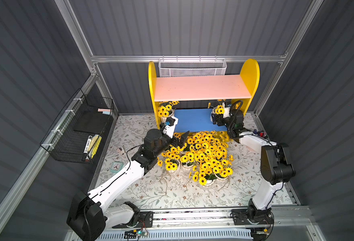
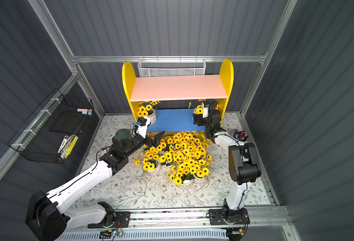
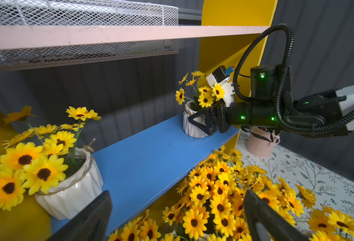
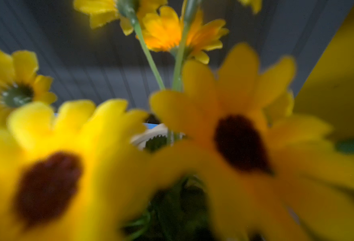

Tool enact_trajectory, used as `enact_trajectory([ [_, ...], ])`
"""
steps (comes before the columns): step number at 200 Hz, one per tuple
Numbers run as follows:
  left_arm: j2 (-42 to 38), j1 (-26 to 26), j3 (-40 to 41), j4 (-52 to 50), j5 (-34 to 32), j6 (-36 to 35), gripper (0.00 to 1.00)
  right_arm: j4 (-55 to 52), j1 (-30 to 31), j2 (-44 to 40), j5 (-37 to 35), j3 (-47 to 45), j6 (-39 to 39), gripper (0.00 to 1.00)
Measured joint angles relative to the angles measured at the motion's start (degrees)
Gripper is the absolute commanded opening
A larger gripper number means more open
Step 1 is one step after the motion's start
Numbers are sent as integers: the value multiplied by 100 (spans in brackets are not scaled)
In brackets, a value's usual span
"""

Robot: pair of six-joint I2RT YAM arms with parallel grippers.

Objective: Take the sunflower pots off the shelves
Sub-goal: Pick up the sunflower pot from the shelf.

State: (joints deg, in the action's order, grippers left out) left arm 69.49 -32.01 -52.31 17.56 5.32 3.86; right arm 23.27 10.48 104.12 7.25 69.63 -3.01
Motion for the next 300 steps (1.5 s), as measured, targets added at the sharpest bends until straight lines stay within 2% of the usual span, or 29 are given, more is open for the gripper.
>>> enact_trajectory([
  [69,-138,26,79,2,-46,0,99,-234,439,-857,-70,-737,-90,0],
  [139,-188,26,142,50,-157,-2,99,-273,796,-1368,-378,-944,-2,0],
  [192,-245,26,186,68,-678,63,100,-527,1462,-2465,-684,-1384,140,0],
  [221,-522,26,337,87,-1224,131,100,-651,2063,-3281,-1036,-1692,201,0],
  [246,-807,26,396,127,-1812,203,99,-835,2830,-3982,-1451,-1958,273,0],
  [266,-1023,26,442,153,-2297,219,99,-909,3626,-4422,-1843,-2192,372,0],
  [300,-1333,26,496,181,-3073,173,100,-1029,5313,-4865,-2653,-2706,553,0],
])
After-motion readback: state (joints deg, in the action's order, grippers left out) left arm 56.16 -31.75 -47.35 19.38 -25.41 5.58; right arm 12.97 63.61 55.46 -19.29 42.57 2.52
